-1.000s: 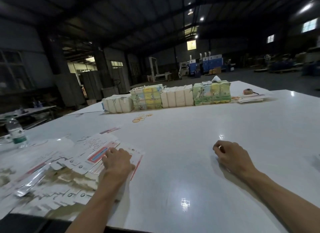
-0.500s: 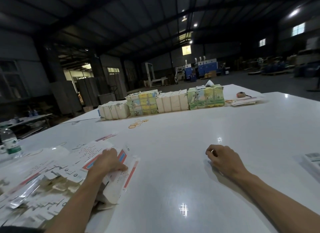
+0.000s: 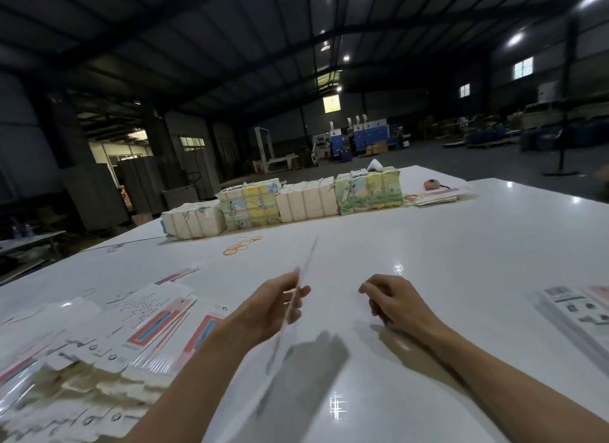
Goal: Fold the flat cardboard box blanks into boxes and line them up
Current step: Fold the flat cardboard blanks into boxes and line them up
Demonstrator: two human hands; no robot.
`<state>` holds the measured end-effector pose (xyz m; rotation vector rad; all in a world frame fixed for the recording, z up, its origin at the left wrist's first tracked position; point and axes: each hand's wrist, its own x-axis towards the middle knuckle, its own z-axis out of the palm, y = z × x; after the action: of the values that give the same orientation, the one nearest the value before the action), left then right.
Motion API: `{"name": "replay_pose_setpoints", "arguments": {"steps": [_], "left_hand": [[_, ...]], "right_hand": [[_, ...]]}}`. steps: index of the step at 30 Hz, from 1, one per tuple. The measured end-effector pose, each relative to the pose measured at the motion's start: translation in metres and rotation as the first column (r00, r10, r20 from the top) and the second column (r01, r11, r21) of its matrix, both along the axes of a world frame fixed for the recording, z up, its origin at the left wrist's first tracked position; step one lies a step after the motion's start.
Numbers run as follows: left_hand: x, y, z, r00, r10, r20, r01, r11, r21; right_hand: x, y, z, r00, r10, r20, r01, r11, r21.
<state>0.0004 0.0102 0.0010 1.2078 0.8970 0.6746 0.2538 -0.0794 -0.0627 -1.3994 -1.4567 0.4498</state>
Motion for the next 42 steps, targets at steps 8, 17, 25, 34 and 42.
{"name": "replay_pose_setpoints", "arguments": {"steps": [8,17,25,34,42], "left_hand": [[0.077,-0.023,-0.026,0.977,-0.188,-0.095,0.209,0.923,0.324],[0.108,-0.040,-0.059,0.928,-0.323,0.187,0.316,0.946,0.067],[0.107,-0.023,-0.059,0.927,-0.268,0.262,0.257,0.963,0.076],[0.099,-0.024,-0.061,0.860,-0.372,0.349,0.390,0.921,0.022],[0.099,-0.020,-0.057,0.849,-0.437,0.297,0.468,0.883,-0.039]], "right_hand": [[-0.004,-0.003,0.014,0.857,0.083,-0.509,-0.044,0.995,0.087],[0.006,0.003,0.004,0.812,0.045,-0.582,-0.015,0.998,0.057],[0.006,0.022,-0.012,0.968,-0.197,0.154,0.178,0.976,0.128],[0.007,0.012,0.001,0.972,-0.184,0.149,0.166,0.978,0.127],[0.014,0.007,0.016,0.988,-0.071,-0.135,0.084,0.992,0.097]]}}
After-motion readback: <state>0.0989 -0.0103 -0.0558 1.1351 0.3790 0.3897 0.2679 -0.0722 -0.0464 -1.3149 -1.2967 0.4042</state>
